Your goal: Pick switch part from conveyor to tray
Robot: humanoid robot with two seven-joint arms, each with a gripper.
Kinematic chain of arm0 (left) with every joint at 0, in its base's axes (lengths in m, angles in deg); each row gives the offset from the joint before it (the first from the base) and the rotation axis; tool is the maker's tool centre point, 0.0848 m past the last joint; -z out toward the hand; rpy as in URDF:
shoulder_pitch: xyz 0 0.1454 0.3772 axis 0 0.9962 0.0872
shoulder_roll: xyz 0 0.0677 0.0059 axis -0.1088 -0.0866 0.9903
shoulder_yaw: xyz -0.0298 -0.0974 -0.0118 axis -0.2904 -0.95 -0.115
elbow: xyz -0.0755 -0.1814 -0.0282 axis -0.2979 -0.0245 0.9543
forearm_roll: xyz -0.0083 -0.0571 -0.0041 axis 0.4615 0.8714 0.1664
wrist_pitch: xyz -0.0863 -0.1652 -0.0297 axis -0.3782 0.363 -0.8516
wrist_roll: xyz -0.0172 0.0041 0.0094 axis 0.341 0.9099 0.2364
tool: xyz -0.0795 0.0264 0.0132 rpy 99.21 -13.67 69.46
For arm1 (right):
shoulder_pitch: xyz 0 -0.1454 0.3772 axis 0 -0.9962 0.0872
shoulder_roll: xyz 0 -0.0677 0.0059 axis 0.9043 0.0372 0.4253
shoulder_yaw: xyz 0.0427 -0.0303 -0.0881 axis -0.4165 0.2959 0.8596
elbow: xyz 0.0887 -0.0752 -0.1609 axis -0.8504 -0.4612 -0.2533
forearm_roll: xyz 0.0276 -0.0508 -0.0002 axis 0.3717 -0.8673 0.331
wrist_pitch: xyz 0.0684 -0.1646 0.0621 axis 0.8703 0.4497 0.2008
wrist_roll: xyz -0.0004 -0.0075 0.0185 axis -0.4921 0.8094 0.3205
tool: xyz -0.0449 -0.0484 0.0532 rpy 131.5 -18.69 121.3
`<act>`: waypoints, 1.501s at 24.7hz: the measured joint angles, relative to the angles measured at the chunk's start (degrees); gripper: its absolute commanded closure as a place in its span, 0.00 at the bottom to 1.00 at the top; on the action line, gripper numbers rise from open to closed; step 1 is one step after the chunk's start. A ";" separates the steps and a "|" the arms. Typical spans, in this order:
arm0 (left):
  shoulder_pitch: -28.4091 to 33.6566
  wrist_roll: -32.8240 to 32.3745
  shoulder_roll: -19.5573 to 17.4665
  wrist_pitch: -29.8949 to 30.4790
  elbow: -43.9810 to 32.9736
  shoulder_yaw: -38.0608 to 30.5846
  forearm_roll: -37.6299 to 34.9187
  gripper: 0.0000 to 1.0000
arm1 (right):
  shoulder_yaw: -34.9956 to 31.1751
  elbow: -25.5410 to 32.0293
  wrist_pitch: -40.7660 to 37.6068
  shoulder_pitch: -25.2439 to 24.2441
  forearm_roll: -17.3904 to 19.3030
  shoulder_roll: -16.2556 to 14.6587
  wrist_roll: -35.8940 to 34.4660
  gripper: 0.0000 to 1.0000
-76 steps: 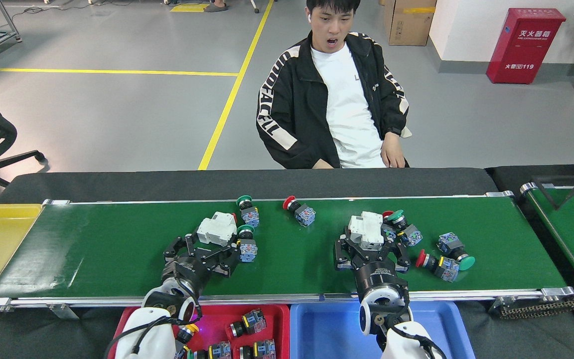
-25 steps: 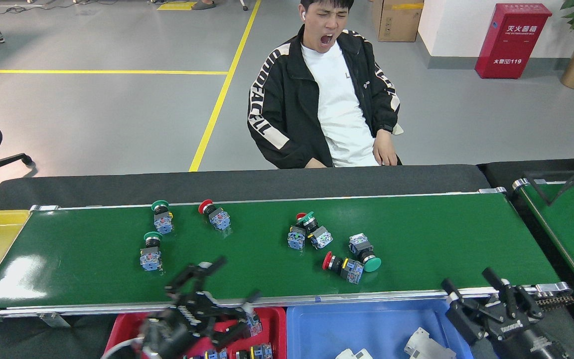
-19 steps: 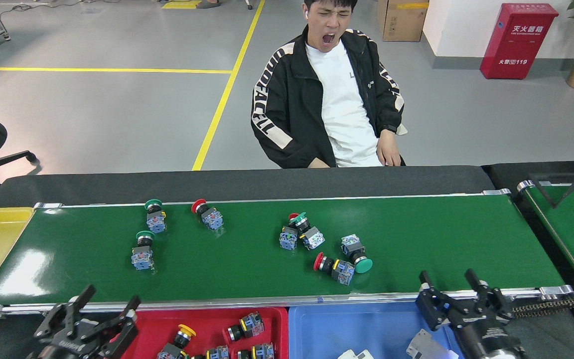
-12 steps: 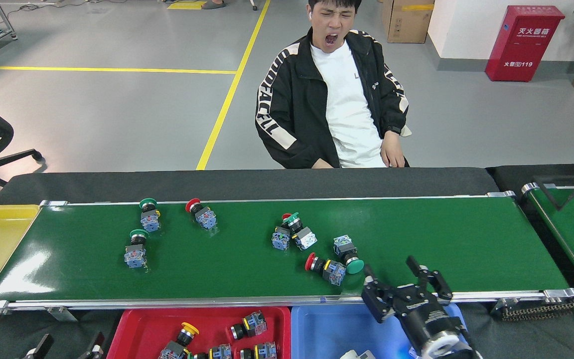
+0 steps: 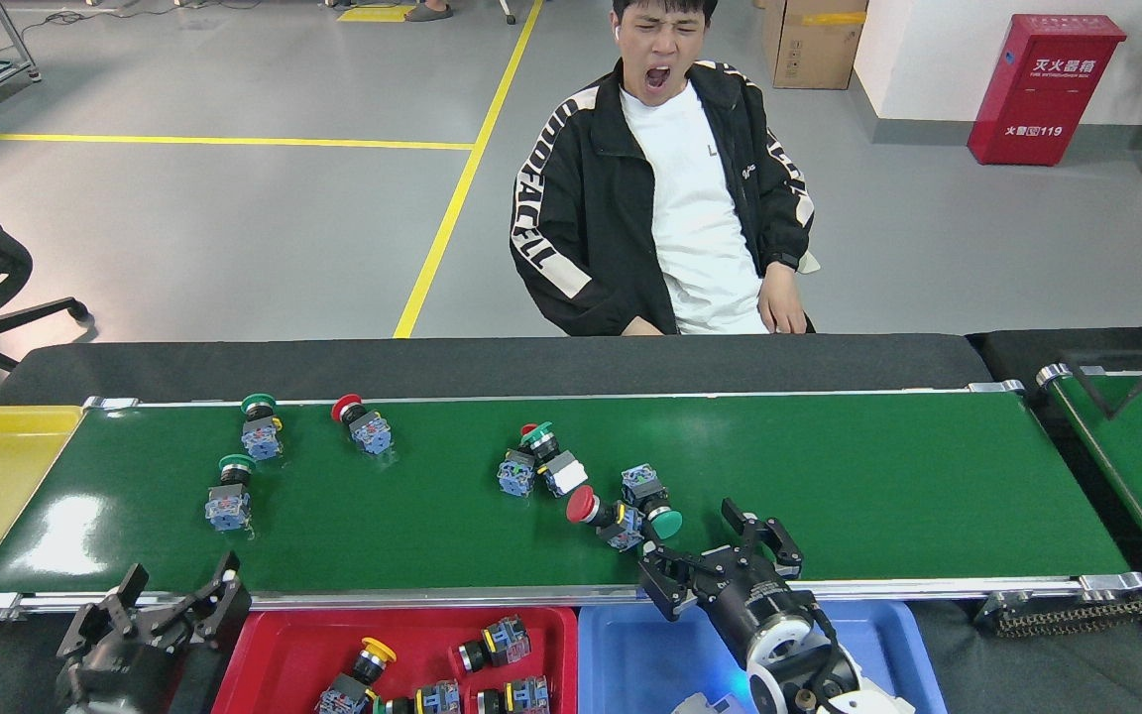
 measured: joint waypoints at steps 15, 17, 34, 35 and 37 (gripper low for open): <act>-12.52 7.44 -11.13 -6.35 21.75 13.75 1.10 0.94 | 2.26 -8.20 -0.33 6.40 2.08 3.53 -0.02 0.92; -12.39 7.45 -11.19 -5.56 21.83 13.79 3.78 0.94 | 2.26 -5.81 -1.46 6.12 2.76 3.50 0.07 0.92; 20.76 7.01 -14.07 24.40 -20.70 22.85 11.85 0.89 | 3.65 16.05 -31.83 -11.56 13.00 -0.44 5.99 0.00; 20.60 6.96 -14.03 24.58 -20.70 24.58 9.23 0.80 | 3.45 16.00 -30.64 -10.73 13.01 -0.44 6.02 0.00; 20.47 6.77 -13.27 24.71 -20.69 26.25 5.09 0.43 | 1.41 16.02 -27.35 -8.61 13.02 -0.30 6.03 0.00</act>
